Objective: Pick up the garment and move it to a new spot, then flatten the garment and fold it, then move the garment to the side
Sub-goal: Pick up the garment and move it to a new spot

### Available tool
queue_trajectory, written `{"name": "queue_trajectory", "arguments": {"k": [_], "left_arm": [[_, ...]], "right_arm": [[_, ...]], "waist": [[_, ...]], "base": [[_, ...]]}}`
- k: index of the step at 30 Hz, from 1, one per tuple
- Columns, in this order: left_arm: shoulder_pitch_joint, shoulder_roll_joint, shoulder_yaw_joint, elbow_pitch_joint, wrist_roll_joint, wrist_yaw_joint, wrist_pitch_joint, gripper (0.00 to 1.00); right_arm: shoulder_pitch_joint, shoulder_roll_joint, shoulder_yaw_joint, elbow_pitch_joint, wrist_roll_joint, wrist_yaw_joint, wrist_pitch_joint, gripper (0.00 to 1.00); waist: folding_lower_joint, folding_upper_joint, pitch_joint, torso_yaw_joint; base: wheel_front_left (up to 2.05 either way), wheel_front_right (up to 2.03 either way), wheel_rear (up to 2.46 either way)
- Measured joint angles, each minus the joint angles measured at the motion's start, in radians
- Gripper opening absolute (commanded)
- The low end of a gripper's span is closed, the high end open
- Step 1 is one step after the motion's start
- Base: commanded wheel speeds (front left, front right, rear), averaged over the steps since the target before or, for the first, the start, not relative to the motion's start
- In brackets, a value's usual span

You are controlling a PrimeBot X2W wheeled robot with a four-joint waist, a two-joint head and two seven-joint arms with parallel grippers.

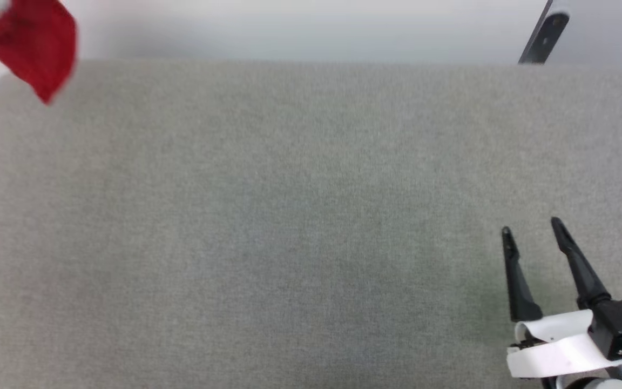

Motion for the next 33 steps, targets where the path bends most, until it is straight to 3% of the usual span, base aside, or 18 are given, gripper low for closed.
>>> {"name": "queue_trajectory", "arguments": {"k": [7, 11, 18, 20, 24, 28, 33], "left_arm": [[0.217, -0.026, 0.007, -0.179, -0.073, -0.012, -0.03, 0.0], [0.366, -0.048, -0.011, -0.328, -0.106, 0.012, -0.017, 0.0], [0.603, -0.054, -0.026, -0.634, -0.144, 0.095, -0.003, 0.0], [0.694, -0.053, -0.028, -0.747, -0.16, 0.139, -0.002, 0.0], [0.782, -0.047, -0.036, -0.864, -0.162, 0.19, -0.002, 0.0], [0.839, -0.053, -0.058, -0.929, -0.161, 0.224, 0.007, 0.0], [0.885, -0.062, -0.101, -0.903, -0.159, 0.249, 0.043, 0.0]], "right_arm": [[0.012, 0.001, -0.101, 0.03, -0.025, 0.0, -0.005, 1.0], [0.029, 0.001, -0.175, 0.047, -0.047, 0.0, -0.006, 1.0], [0.029, 0.001, -0.273, 0.085, -0.081, 0.0, -0.01, 1.0], [0.029, 0.0, -0.29, 0.093, -0.086, 0.0, -0.01, 1.0], [0.028, 0.0, -0.298, 0.103, -0.091, 0.0, -0.01, 1.0], [0.028, 0.0, -0.292, 0.101, -0.085, 0.0, -0.01, 1.0], [0.027, 0.0, -0.277, 0.103, -0.071, 0.0, -0.011, 1.0]], "waist": [[0.0, 0.0, -0.086, -0.001], [0.0, 0.0, -0.109, -0.025], [0.0, 0.0, -0.129, -0.094], [0.0, 0.0, -0.137, -0.128], [0.0, 0.0, -0.146, -0.174], [0.0, 0.0, -0.152, -0.218], [0.0, 0.0, -0.152, -0.265]], "base": [[0.0, 0.0, 0.0], [0.0, 0.0, 0.0], [0.0, 0.0, 0.0], [0.0, 0.0, 0.0], [0.0, 0.0, 0.0], [0.0, 0.0, 0.0], [0.0, 0.0, 0.0]]}}
